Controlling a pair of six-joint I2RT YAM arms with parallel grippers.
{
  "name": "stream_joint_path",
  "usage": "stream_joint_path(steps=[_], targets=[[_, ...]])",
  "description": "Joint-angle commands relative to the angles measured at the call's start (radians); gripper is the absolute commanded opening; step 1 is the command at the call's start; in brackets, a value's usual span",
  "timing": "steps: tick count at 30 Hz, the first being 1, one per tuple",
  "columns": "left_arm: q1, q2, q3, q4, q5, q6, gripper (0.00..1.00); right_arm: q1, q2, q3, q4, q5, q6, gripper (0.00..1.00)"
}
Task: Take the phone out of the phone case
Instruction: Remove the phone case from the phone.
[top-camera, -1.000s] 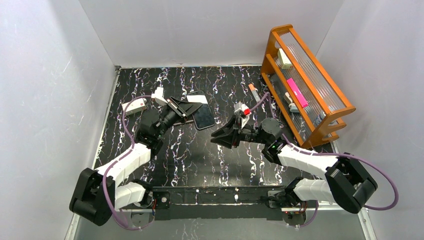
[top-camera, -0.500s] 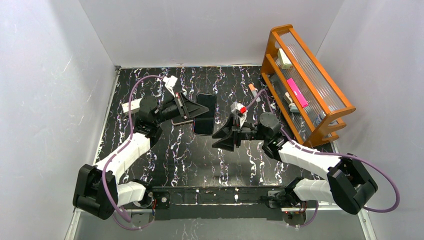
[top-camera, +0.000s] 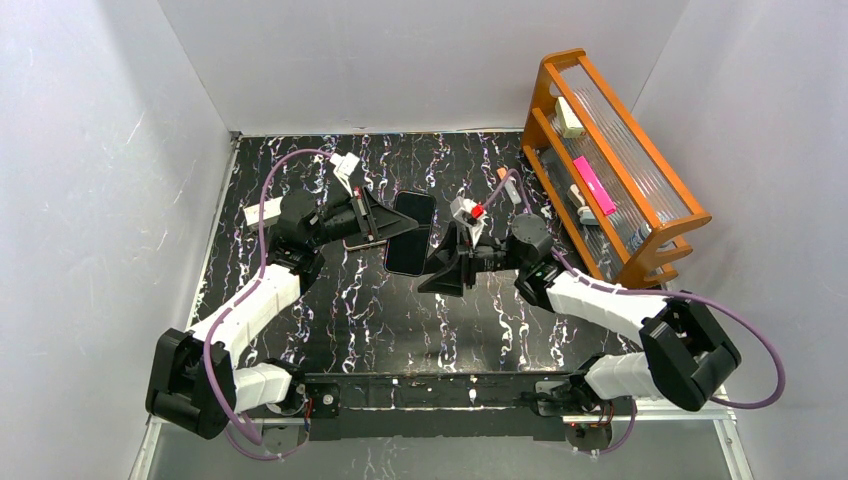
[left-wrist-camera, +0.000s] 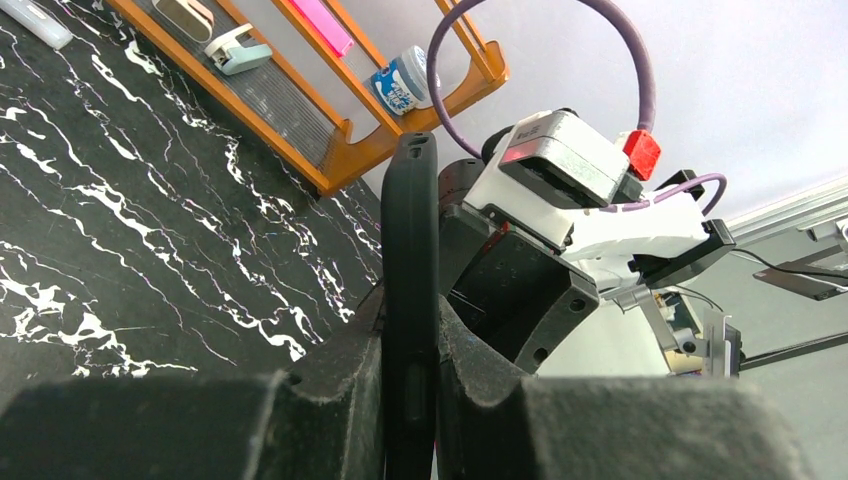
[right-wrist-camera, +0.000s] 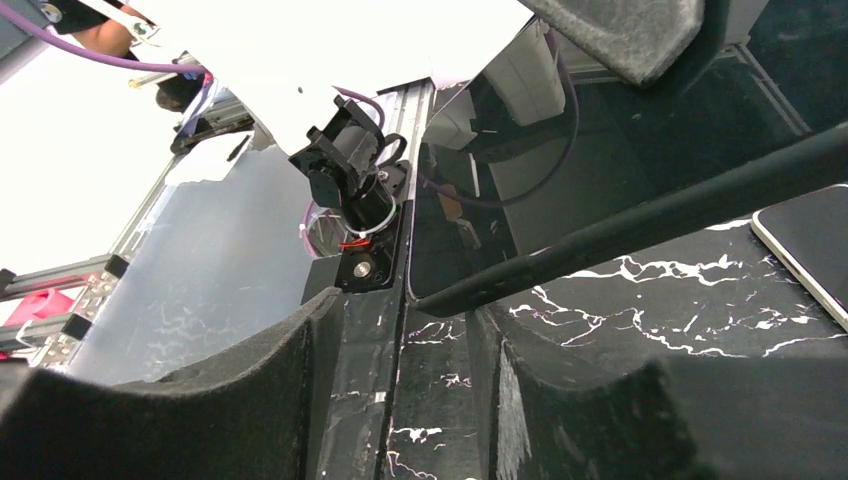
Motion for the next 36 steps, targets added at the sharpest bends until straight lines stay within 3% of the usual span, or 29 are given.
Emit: stream_joint_path(steps=[1,9,24,30,34,36], targets=[[-0.001,-0.025,0.037,0.04,0.015,-0.003,0.0,0.0,0.026,0.055,0.111,-0.045,0.044,0.55],[-0.005,-0.021,0.034,0.04,0.031,-0.002,0.0,-0.001,0.047,0.061,0.124,-0.052,0.048,0.46],[-0.03,-0.047,0.029,0.04,0.037,-0.017,0.0,-0.001,0.081,0.058,0.172,-0.015,0.071,0.43],[-0.031,-0.055,0.035,0.04,0.046,-0.034,0.0,-0.001,0.086,0.056,0.173,-0.049,0.046,0.25],[-0.031,-0.048,0.047,0.04,0.053,-0.062,0.0,-0.001,0.082,0.057,0.143,-0.075,-0.009,0.05],[-0.031,-0.048,0.047,0.04,0.055,-0.074,0.0,-0.001,0.08,0.069,0.104,-0.085,-0.053,0.01]])
